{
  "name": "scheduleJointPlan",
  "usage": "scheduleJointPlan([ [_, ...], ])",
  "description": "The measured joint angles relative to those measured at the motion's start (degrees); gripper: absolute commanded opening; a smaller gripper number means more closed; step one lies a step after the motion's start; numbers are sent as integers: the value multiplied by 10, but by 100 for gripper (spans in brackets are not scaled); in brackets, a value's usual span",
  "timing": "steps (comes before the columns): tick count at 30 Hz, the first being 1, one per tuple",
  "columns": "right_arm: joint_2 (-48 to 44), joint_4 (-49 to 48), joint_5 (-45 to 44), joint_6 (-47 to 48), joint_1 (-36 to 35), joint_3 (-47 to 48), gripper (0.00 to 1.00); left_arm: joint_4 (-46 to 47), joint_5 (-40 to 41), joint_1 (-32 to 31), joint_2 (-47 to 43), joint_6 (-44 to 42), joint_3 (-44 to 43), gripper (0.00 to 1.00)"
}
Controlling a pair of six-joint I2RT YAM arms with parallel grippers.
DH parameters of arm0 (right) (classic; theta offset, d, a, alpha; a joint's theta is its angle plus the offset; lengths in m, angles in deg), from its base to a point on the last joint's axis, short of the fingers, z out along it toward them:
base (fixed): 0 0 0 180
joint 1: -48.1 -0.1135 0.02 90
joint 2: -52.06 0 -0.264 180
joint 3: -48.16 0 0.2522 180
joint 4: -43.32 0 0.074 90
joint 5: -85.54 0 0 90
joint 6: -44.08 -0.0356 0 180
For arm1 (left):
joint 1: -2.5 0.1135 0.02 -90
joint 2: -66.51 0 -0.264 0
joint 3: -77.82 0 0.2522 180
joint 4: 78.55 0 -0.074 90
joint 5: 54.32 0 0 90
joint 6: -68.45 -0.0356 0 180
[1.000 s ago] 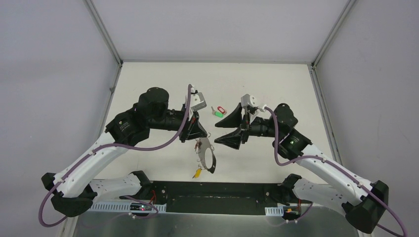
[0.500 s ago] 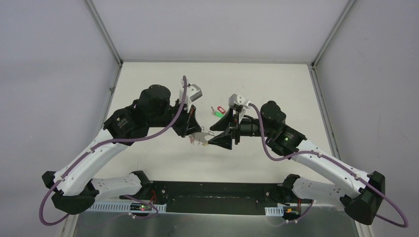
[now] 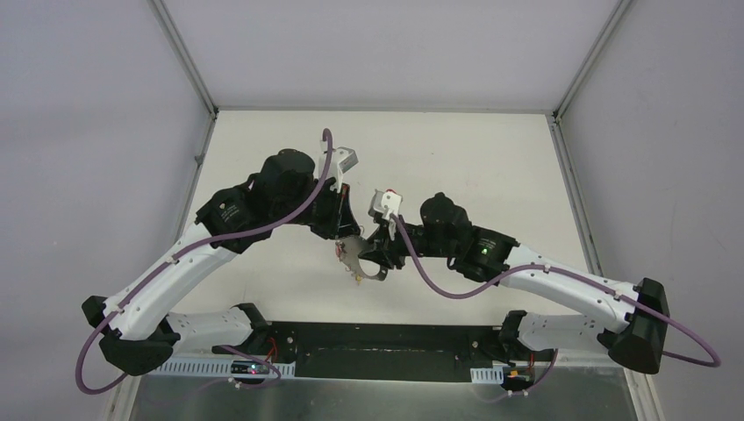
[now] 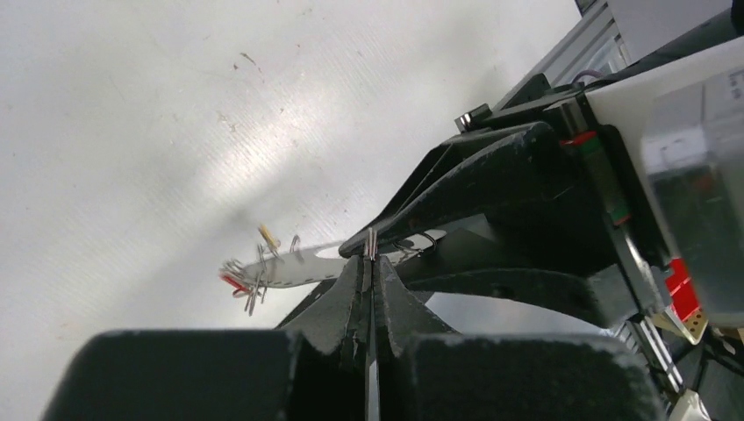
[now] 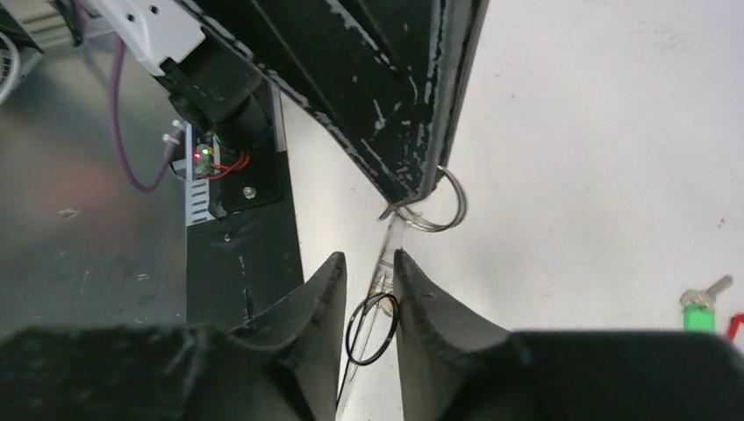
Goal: Put the keys on the keyring
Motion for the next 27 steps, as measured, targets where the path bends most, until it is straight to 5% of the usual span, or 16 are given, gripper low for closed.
scheduleJointPlan([
  [3,9,10,-33,20,-12,1,0,-6,4,0,0,17,0,0],
  [27,73,192,-185,37,-57,135,0,-66,54,1,49,110,-51,0],
])
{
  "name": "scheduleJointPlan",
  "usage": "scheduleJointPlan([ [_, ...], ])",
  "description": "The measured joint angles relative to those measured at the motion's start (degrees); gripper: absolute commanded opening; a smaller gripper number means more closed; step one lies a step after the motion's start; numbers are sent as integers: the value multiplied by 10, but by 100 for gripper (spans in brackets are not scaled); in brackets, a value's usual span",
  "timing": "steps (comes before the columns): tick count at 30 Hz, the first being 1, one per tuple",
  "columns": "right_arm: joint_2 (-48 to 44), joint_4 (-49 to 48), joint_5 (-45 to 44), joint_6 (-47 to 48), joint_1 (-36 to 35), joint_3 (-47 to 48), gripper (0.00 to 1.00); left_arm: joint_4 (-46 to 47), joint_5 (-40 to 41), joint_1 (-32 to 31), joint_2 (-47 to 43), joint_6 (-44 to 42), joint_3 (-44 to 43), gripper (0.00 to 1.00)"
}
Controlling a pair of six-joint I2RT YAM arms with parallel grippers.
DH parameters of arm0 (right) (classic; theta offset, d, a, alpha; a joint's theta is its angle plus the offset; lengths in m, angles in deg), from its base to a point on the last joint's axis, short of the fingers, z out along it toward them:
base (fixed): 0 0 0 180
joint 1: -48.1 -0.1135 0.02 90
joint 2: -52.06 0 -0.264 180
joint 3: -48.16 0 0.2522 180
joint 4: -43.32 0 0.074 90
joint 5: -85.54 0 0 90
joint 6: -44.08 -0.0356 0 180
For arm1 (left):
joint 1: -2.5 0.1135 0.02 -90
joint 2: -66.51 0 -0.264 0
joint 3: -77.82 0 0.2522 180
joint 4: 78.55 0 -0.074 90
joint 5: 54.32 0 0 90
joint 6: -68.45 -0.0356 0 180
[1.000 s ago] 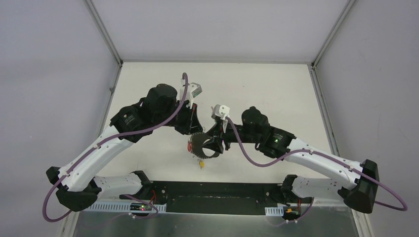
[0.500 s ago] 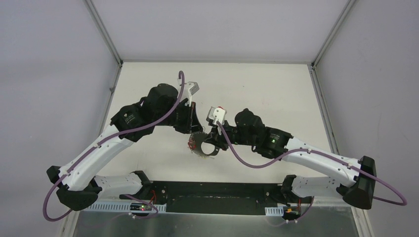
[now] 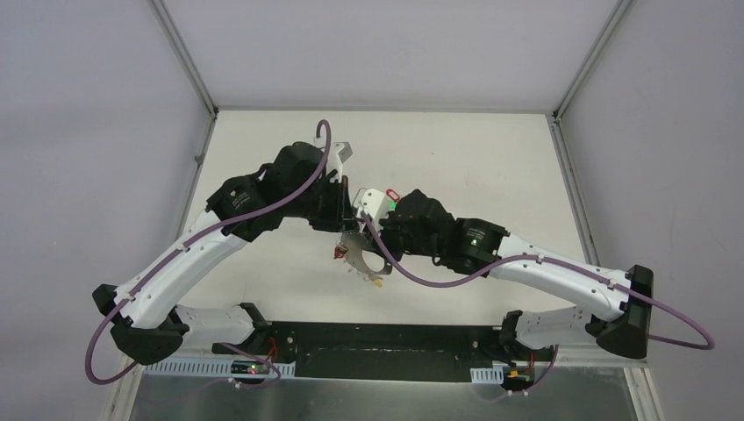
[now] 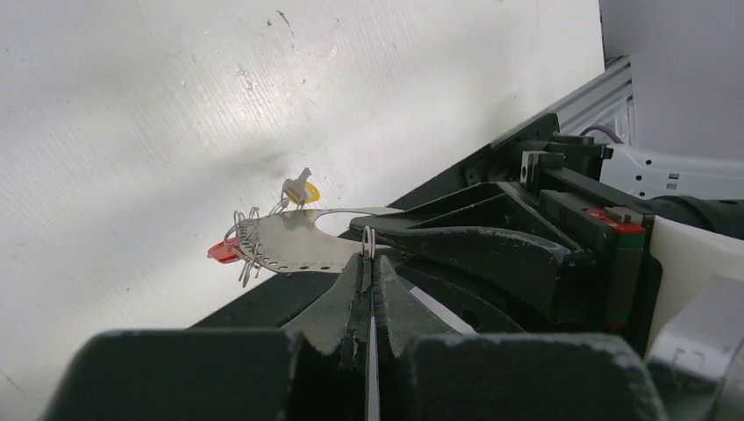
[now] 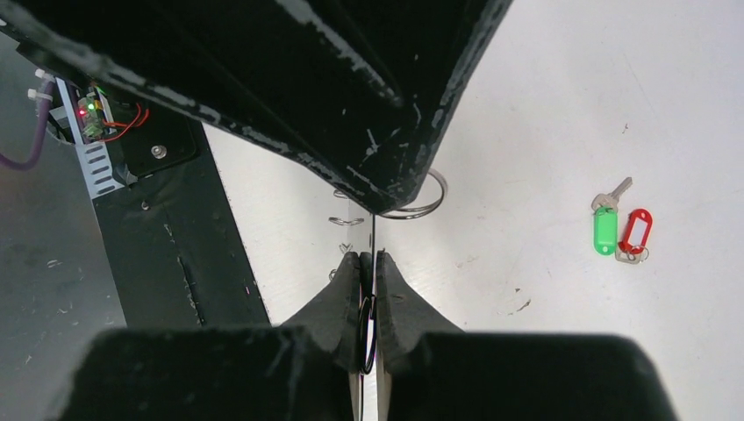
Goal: Put the keys on the keyring
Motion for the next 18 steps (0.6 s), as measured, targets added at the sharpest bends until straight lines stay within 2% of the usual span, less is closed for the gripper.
scheduleJointPlan([
  [9,0,1,-35,-4,-5,0,0,-3,27,0,0,78,5,0],
  [18,-5,-17,-24,-4,-4,-11,0,-2,60,0,-15,154,20,0],
])
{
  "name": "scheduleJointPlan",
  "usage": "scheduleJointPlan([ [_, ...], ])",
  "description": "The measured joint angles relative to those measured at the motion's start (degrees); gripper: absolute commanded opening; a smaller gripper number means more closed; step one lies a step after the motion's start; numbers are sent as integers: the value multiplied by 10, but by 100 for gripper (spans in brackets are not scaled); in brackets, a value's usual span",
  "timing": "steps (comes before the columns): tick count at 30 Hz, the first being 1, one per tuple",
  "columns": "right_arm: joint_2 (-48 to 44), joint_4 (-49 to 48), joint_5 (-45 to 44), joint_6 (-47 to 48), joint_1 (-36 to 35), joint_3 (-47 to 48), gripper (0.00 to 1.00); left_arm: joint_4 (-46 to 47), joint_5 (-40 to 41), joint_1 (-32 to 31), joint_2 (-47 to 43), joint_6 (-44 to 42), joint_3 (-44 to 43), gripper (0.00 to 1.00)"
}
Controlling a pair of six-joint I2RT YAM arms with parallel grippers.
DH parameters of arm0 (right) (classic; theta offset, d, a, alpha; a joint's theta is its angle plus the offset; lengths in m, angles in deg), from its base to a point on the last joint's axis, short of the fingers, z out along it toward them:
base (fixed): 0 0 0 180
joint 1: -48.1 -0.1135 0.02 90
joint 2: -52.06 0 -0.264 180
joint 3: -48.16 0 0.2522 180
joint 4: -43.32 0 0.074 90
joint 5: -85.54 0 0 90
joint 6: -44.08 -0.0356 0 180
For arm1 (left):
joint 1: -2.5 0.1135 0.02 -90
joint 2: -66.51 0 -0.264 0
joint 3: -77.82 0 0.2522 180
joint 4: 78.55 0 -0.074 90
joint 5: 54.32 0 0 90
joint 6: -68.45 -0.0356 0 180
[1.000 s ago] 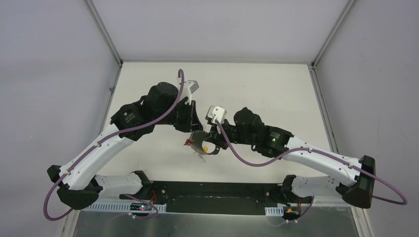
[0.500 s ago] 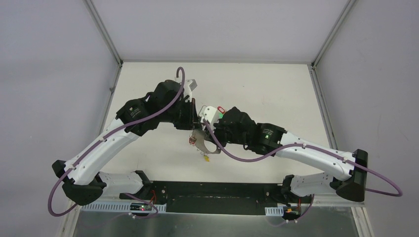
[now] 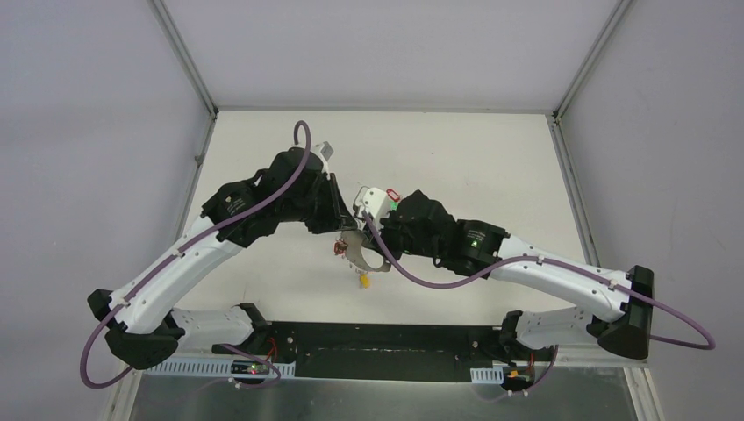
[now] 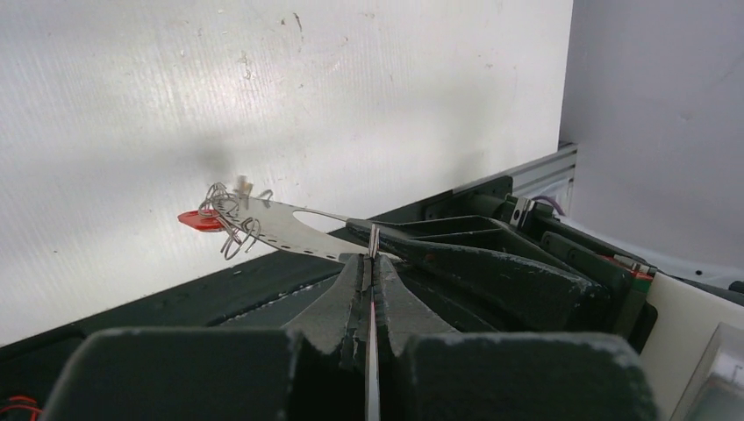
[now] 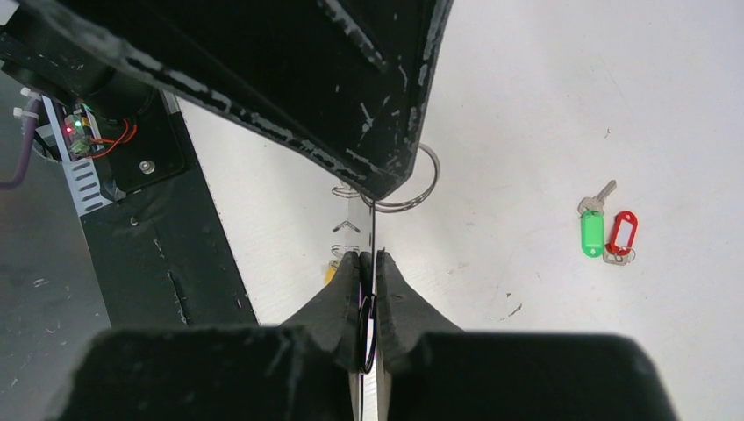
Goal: Put the keys on the keyring
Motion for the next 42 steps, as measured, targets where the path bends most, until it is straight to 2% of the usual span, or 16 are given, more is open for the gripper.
scheduleJointPlan([
  [8,-7,-13,1,5,0,-1,0,21,5,0,-28,27,17,0],
  [16,-17,-3,8,31,0,-5,0,32,-30,1,-22,-34,14,0],
  [24,9,76,4,43,1,36,0,5,-61,1,31,-81,-20,0],
  [31,23,107,-34,35,1,48,0,-3,-62,2,60,-62,-28,0],
  [42,23,104,-71,33,-3,48,0,0,-56,5,57,-37,-28,0],
])
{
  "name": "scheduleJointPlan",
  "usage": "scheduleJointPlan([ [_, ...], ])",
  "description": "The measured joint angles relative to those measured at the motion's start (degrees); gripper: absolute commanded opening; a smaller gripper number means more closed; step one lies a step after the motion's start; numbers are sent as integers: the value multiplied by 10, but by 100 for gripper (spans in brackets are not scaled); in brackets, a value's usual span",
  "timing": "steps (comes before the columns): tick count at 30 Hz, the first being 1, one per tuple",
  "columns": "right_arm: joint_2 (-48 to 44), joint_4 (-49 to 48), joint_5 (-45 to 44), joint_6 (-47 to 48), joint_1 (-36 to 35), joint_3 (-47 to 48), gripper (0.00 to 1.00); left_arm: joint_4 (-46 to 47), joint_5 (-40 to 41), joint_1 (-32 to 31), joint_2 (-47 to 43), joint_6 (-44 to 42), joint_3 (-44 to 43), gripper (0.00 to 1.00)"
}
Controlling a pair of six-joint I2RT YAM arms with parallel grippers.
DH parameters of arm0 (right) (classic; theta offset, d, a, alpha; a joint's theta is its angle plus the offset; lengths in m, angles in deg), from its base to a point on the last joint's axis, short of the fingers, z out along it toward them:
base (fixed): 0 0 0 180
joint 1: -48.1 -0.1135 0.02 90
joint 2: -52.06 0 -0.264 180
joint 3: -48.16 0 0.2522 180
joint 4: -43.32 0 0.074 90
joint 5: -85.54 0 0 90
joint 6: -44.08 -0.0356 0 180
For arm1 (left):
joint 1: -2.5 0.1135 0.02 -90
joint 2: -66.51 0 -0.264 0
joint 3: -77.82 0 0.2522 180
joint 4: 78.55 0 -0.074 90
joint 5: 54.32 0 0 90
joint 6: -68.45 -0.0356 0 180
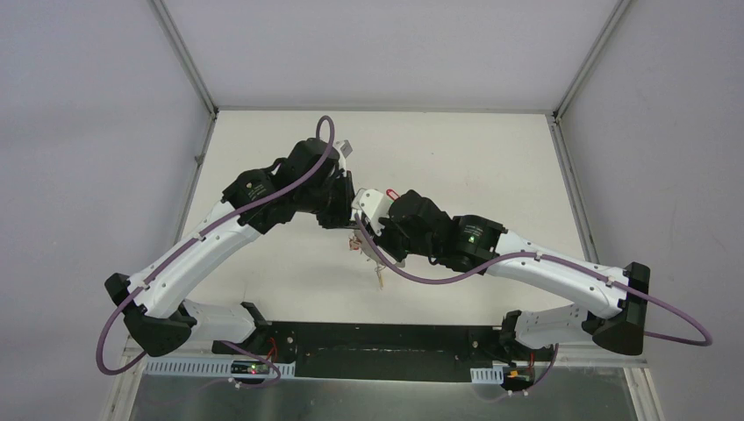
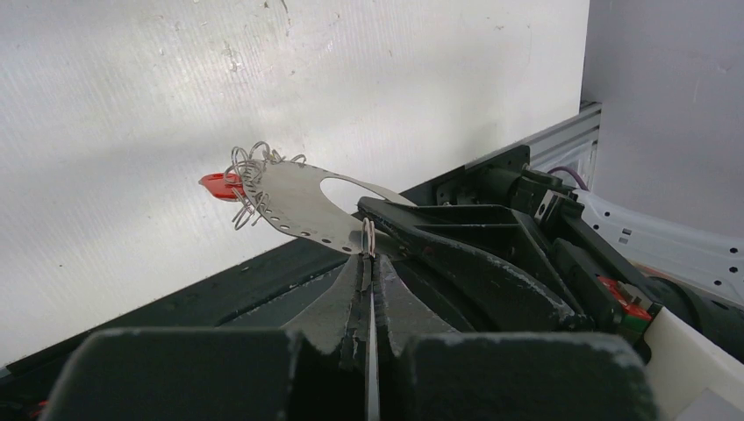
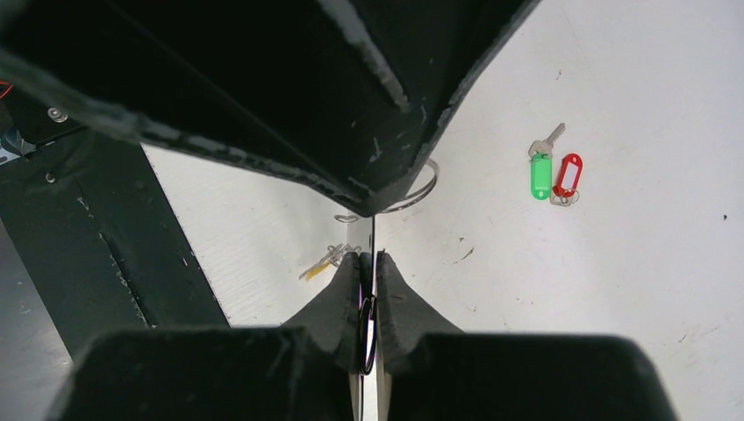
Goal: Put the keys on the keyring
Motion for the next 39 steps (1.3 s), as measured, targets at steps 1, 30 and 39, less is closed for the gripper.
scheduleJointPlan([
  [1,0,0,-1,0,0,0,0,0,0,0,-1,-2,0,0],
  [30,5,20,13,5,-1,7,0,-7,-29,0,1,-36,5,0],
  [39,-6,5,68,6,1,6,75,-19,-33,0,4,-55,6,0],
])
